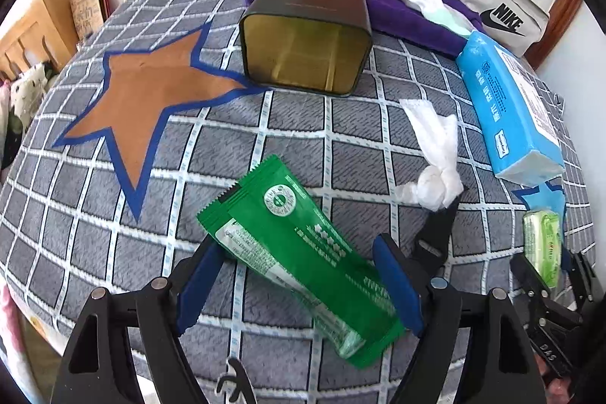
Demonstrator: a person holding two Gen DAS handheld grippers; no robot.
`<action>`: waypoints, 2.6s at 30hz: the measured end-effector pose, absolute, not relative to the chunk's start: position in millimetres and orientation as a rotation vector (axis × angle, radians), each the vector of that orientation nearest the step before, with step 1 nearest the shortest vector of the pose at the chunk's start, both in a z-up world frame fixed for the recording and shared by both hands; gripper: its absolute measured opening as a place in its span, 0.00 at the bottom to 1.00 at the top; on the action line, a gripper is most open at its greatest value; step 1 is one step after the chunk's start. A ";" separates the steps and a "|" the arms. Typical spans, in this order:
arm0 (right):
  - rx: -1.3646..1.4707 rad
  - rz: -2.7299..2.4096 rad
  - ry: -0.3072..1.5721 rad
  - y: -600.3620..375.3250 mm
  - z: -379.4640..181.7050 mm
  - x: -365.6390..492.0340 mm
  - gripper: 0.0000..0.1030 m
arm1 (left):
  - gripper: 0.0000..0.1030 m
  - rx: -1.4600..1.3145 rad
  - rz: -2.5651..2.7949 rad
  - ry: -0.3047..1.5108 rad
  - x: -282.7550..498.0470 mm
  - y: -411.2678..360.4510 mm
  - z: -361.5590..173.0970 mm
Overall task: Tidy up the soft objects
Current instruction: 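Grasp the green packet with the left tool while the right tool lifts the wet-wipe pack, then carry the green packet and wet-wipe pack over the purple towel with both tools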
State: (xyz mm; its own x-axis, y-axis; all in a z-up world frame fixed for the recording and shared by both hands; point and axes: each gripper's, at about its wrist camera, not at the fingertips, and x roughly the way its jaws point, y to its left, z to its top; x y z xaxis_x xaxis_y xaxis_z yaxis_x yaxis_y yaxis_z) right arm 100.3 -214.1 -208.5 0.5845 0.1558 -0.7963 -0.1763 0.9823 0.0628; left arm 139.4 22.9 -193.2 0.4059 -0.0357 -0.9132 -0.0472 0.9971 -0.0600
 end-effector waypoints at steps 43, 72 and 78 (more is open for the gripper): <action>0.045 0.161 0.952 -223.5 -175.1 96.8 0.53 | 0.25 -0.128 -0.064 1.051 131.1 46.9 -159.3; 0.028 0.167 0.824 -224.6 -99.6 177.5 0.53 | 0.25 -0.113 -0.073 0.917 193.1 49.8 -81.8; 0.012 0.153 0.799 -224.6 -89.6 200.4 0.53 | 0.25 -0.113 -0.058 0.906 211.4 53.7 -75.7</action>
